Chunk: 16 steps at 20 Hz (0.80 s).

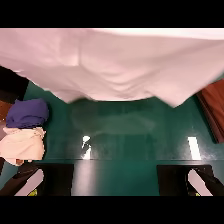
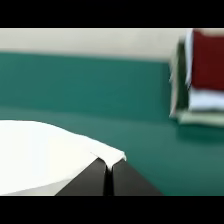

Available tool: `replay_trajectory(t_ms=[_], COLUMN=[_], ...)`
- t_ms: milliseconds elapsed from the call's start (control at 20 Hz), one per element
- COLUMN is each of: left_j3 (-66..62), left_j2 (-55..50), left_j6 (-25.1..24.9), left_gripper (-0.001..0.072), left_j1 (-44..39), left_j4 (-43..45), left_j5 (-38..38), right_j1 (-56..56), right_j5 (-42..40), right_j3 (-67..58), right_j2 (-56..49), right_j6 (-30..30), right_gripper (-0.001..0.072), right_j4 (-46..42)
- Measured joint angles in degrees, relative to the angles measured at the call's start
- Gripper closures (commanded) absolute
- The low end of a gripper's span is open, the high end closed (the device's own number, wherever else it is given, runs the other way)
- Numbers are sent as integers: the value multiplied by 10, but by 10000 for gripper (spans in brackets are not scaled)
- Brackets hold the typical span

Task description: Fold the shirts.

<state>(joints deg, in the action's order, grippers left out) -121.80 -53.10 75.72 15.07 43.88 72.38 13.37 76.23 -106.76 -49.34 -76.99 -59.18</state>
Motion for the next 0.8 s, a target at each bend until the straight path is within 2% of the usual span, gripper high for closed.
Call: replay_trajectory(t_ms=[250, 400, 550, 800], left_j3=[-62, -52, 31, 262], left_j2=[62, 77, 80, 37], left_j6=[18, 21, 22, 14], left_gripper=[679, 679, 680, 679], left_j1=[0, 0, 0, 0], left_j4=[-5, -6, -3, 0], left_j5=[-49, -52, -47, -20], right_j1=[0, 0, 0, 0], right_j5=[32, 55, 81, 141], right_j3=[-108, -102, -55, 41], right_j2=[19, 21, 1, -95], right_j6=[-24, -31, -34, -35], right_gripper=[695, 695, 696, 695], right_j4=[-78, -115, -129, -135])
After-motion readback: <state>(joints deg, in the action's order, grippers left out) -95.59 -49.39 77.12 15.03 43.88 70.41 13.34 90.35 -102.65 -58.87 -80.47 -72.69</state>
